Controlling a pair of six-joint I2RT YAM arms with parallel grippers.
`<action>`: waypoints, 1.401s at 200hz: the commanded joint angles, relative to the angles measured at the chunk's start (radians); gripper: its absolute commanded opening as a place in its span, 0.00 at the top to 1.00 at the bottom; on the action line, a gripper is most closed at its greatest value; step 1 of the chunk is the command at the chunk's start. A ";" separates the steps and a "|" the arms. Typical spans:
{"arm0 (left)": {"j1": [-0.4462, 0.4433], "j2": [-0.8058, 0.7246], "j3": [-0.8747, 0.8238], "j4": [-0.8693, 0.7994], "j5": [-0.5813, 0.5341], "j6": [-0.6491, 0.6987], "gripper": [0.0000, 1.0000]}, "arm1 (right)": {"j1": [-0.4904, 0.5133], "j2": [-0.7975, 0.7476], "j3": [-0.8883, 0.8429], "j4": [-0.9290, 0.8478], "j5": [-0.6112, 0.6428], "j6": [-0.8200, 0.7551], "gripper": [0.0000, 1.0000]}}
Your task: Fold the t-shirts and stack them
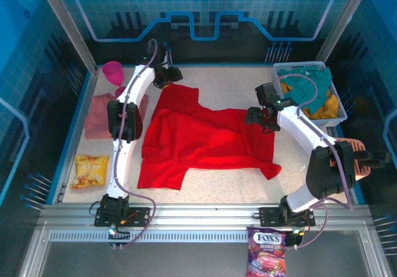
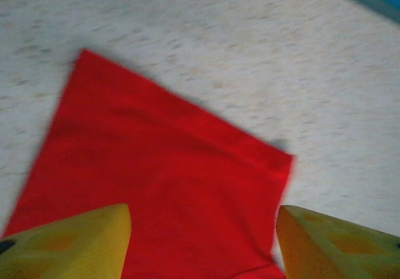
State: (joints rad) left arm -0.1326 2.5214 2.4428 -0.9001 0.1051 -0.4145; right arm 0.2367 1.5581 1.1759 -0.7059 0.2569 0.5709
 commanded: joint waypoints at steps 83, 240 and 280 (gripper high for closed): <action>-0.027 0.105 0.020 -0.181 -0.193 0.189 0.32 | -0.078 0.344 0.299 -0.056 -0.066 -0.038 0.16; 0.000 0.079 0.064 0.165 0.012 -0.077 1.00 | -0.073 -0.005 -0.044 0.020 -0.177 -0.007 0.23; 0.054 -0.028 -0.103 0.480 0.118 -0.241 1.00 | -0.061 -0.070 -0.108 0.020 -0.163 0.001 0.25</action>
State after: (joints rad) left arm -0.1215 2.6045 2.4123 -0.6781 0.1165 -0.5095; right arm 0.1684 1.5356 1.1053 -0.6933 0.0959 0.5541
